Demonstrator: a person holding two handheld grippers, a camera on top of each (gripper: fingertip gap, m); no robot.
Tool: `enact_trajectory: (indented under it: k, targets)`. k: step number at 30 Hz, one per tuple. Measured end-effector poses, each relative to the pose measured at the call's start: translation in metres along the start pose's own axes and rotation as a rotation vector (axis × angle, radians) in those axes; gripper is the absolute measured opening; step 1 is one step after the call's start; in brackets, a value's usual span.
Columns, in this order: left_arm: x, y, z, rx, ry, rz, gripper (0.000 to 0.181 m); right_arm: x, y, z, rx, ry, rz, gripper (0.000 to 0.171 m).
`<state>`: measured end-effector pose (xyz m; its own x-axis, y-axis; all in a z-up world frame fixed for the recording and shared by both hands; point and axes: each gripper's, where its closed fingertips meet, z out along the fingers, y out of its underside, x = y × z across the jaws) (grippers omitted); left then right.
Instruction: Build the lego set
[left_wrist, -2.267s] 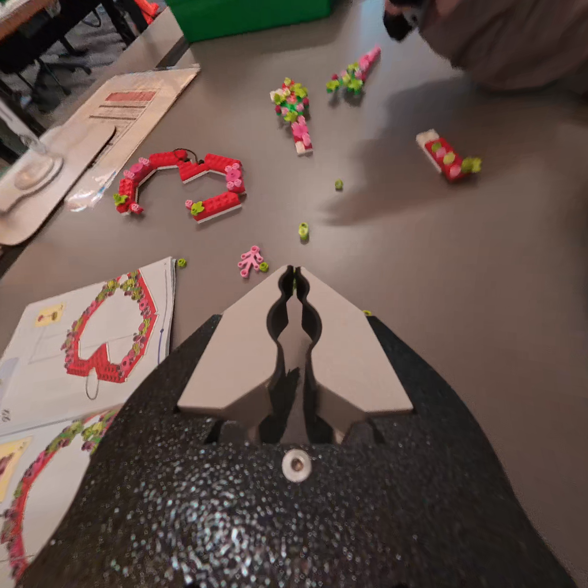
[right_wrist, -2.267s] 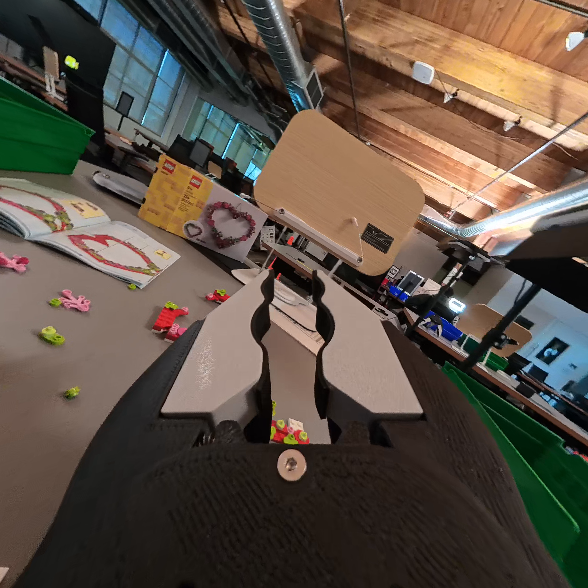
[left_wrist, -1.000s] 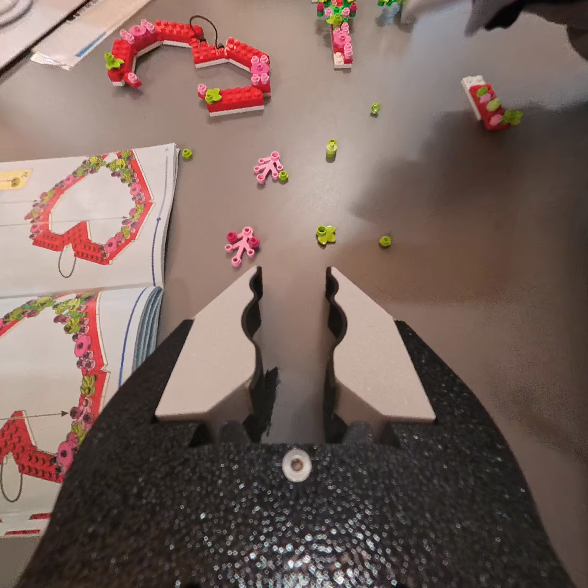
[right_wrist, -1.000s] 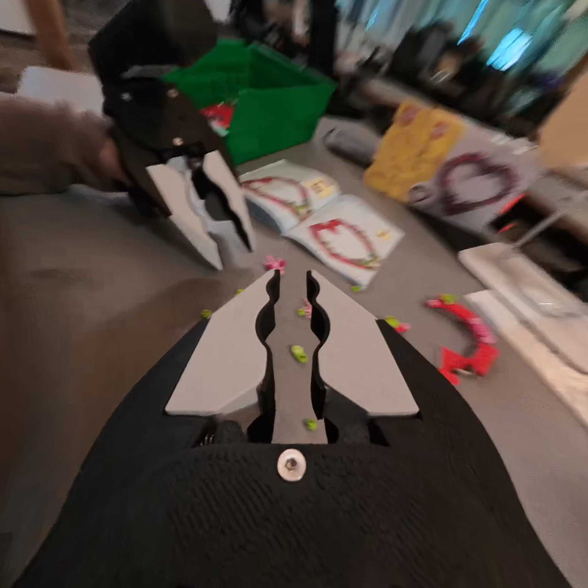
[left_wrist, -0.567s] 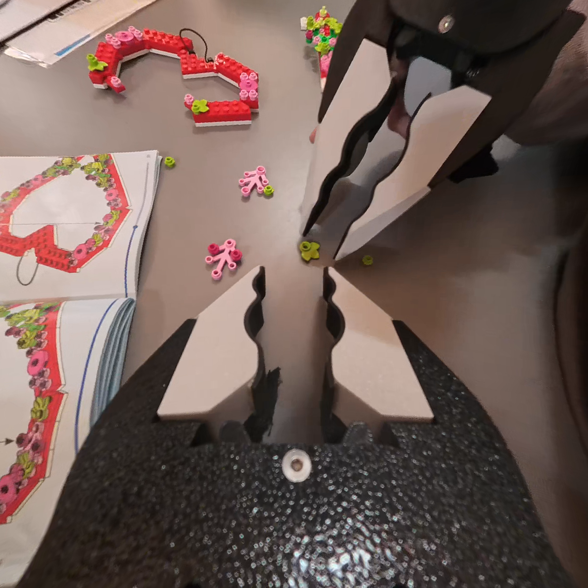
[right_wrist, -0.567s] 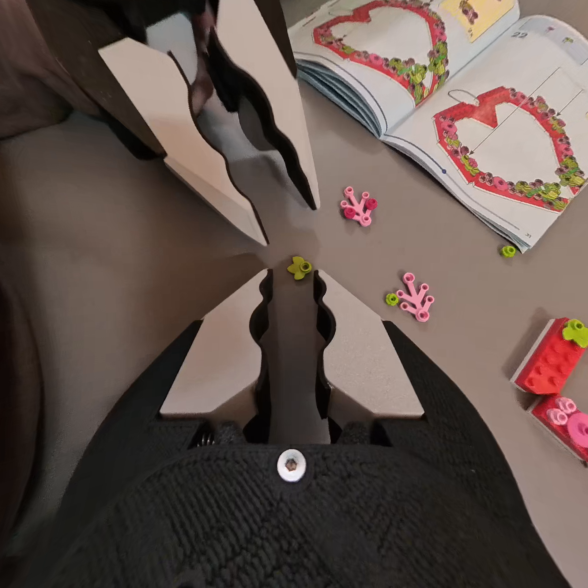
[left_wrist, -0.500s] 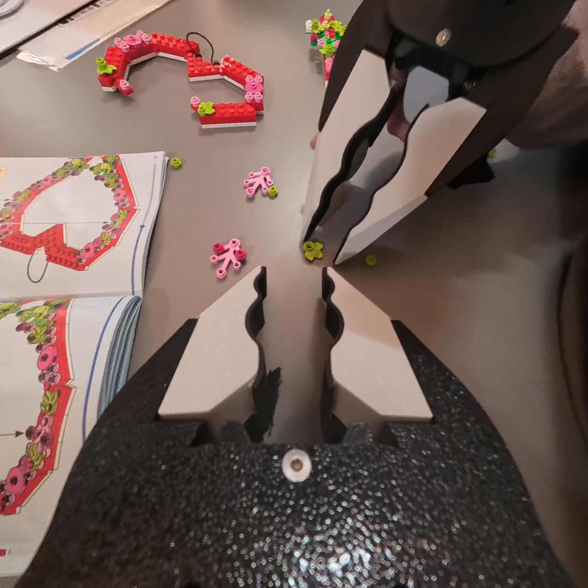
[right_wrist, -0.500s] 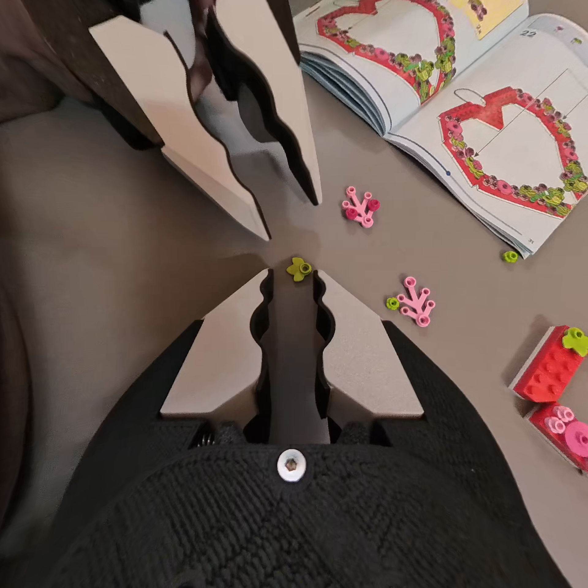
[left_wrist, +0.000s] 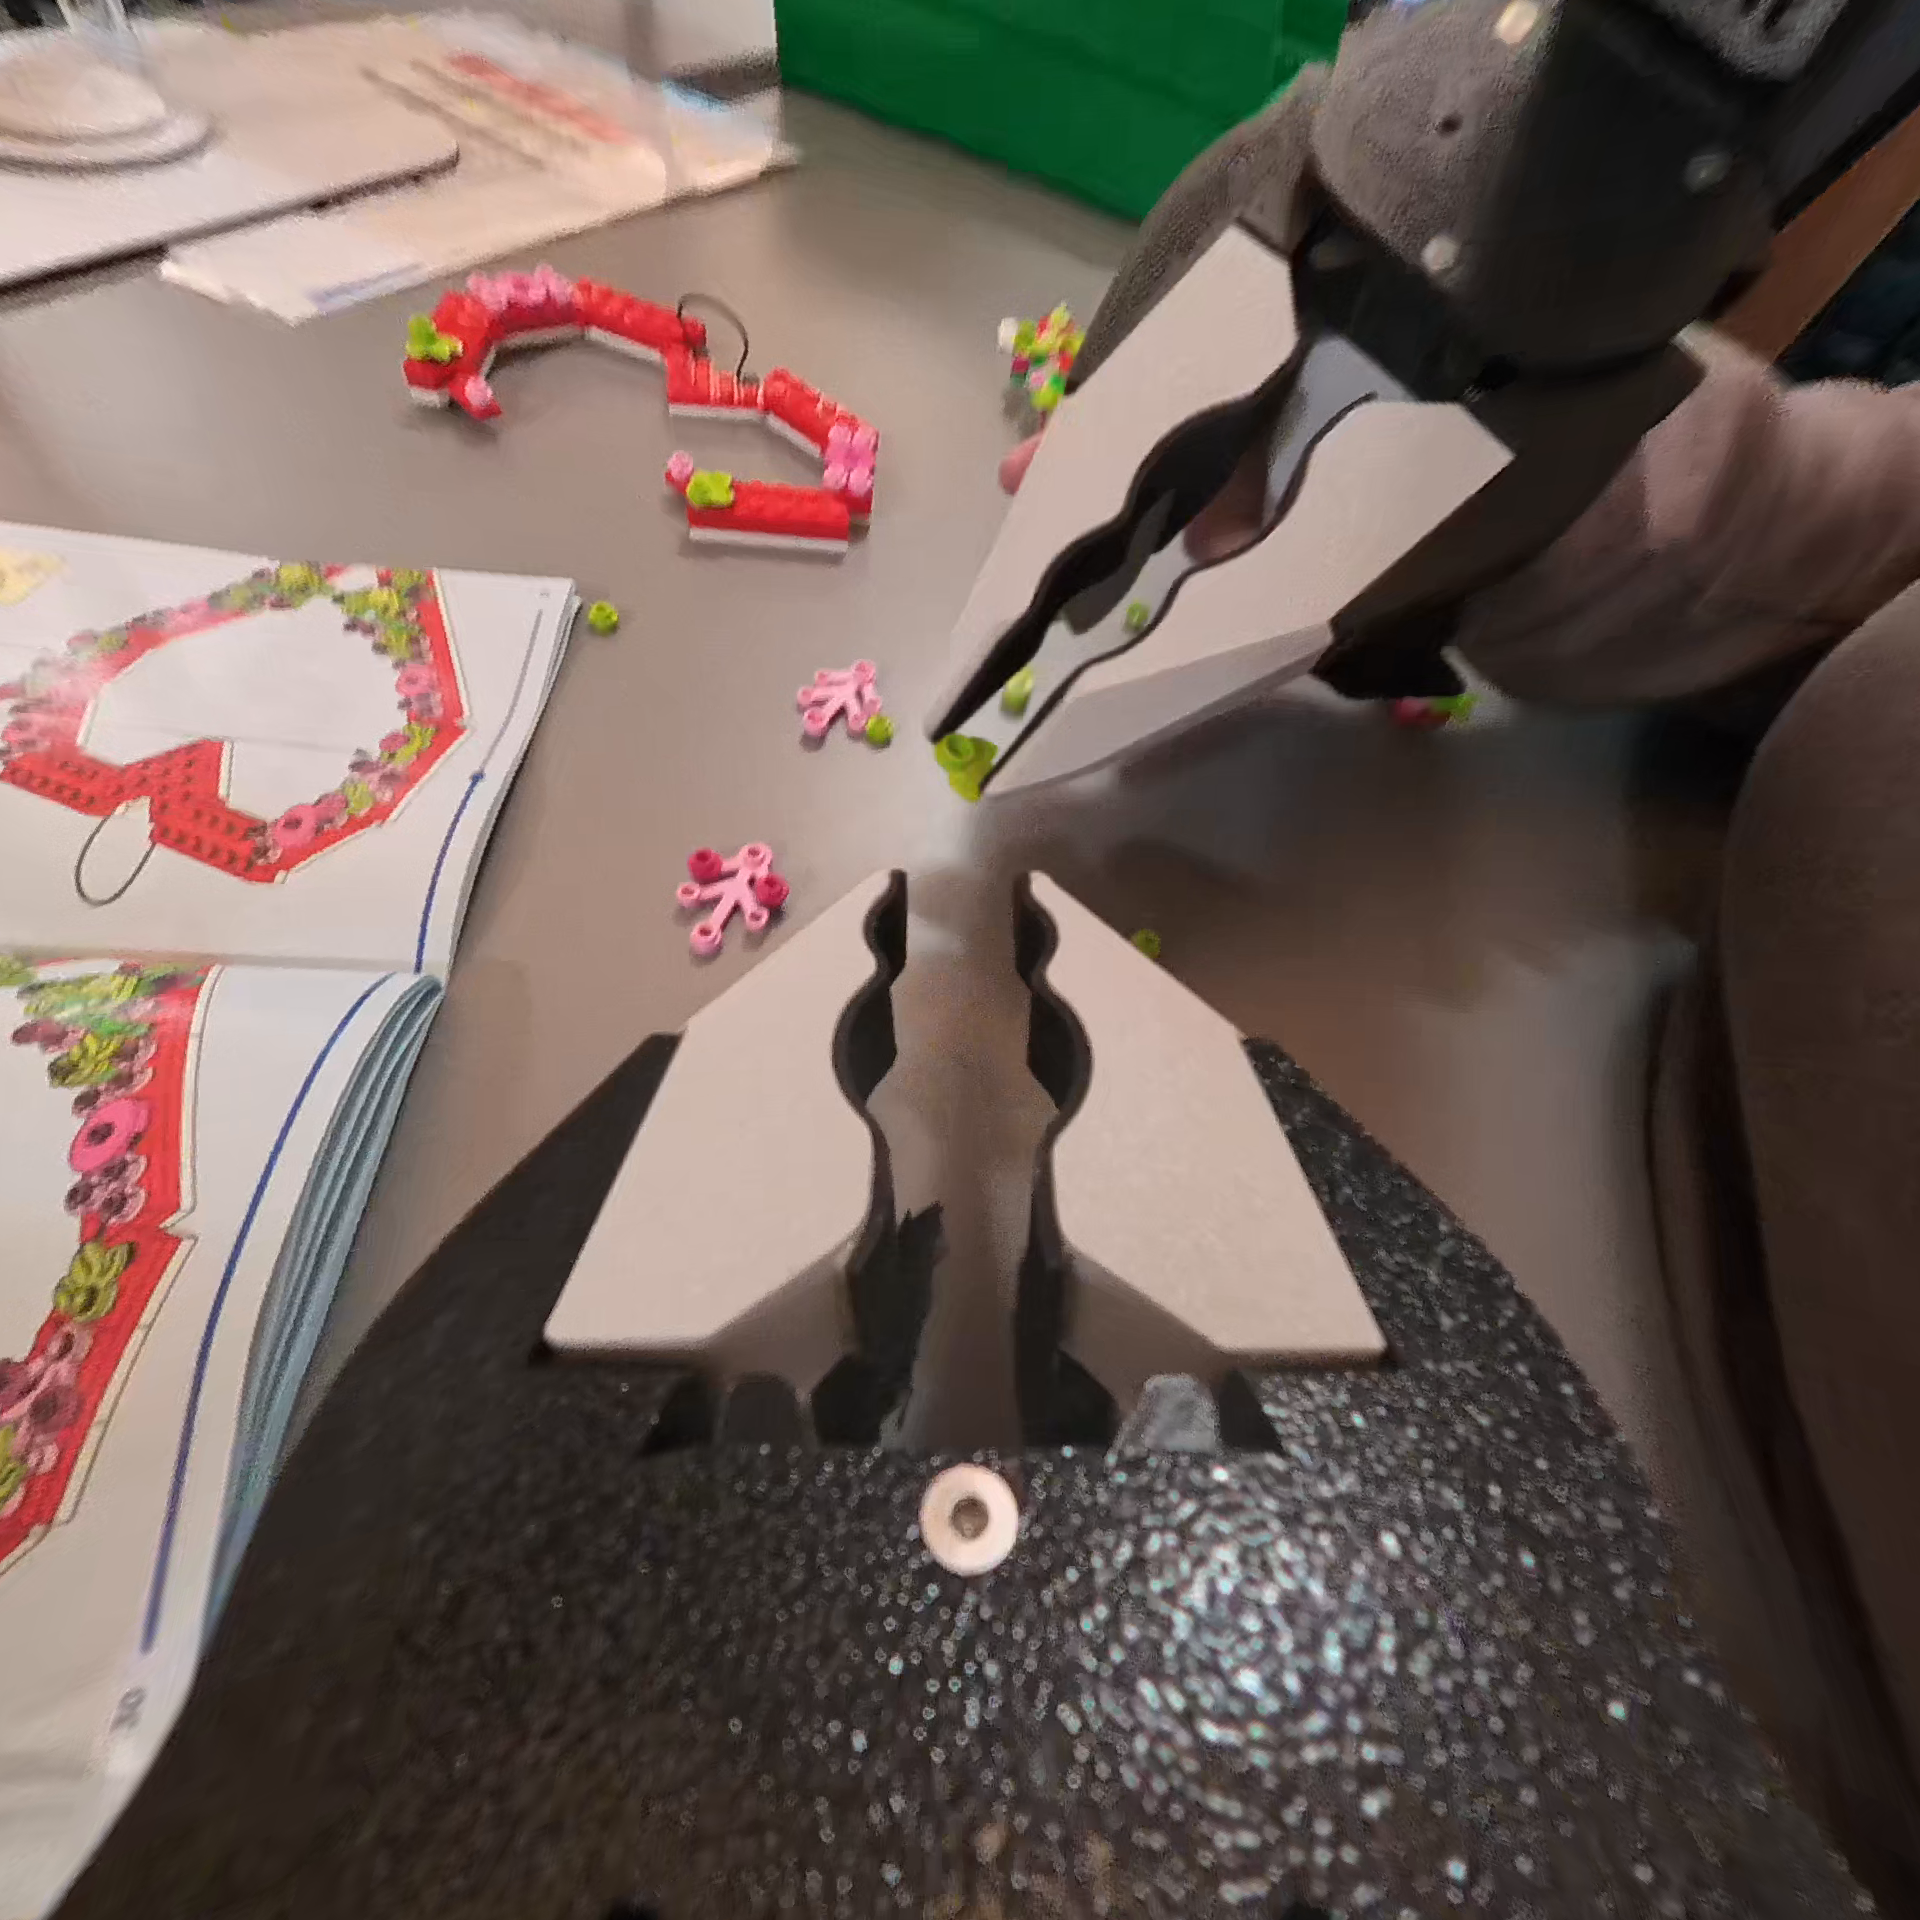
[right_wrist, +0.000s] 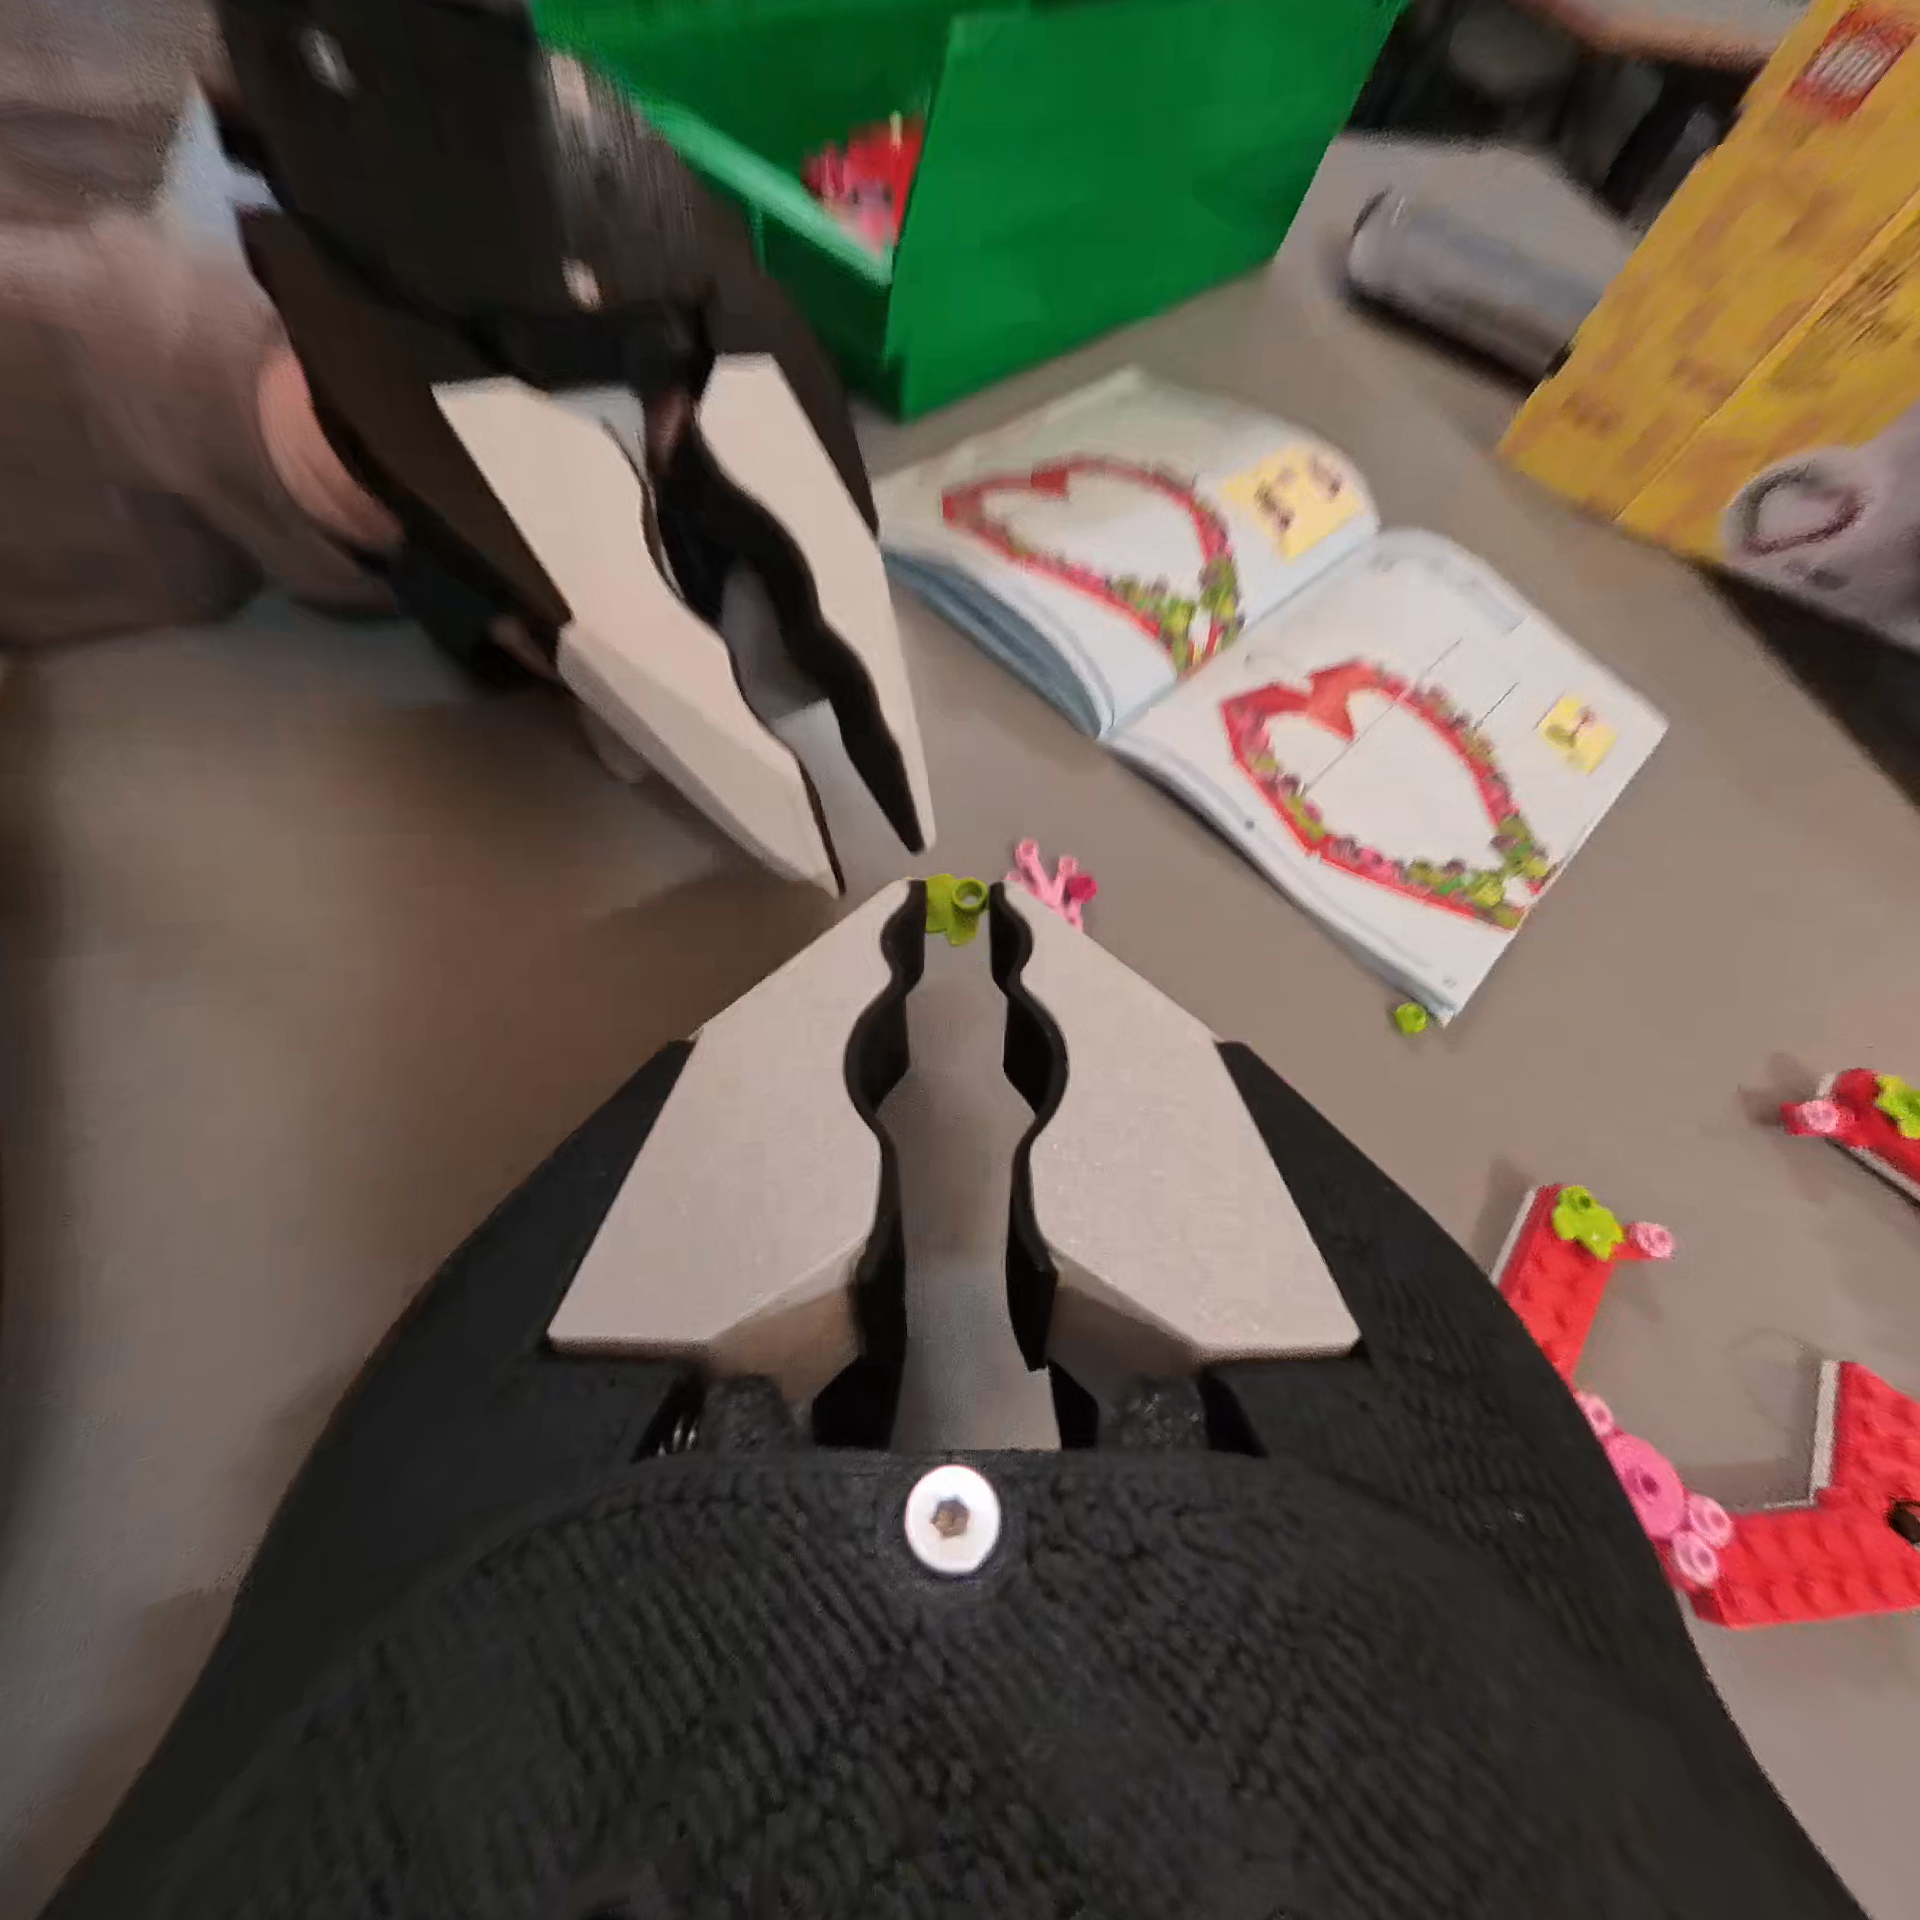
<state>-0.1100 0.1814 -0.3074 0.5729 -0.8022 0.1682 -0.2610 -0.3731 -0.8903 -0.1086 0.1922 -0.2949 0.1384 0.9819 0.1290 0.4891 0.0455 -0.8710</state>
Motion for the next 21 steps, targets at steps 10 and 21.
enact_trajectory:
  k: [10,21]
  targets:
    - [0.001,-0.045,-0.023,0.270,-0.168,0.285,0.034,0.006,-0.053,-0.030,0.368,-0.161,0.374,0.010]
    - [0.004,-0.060,-0.020,0.231,-0.456,0.854,0.038,-0.002,-0.063,-0.030,0.394,-0.546,0.852,0.009]
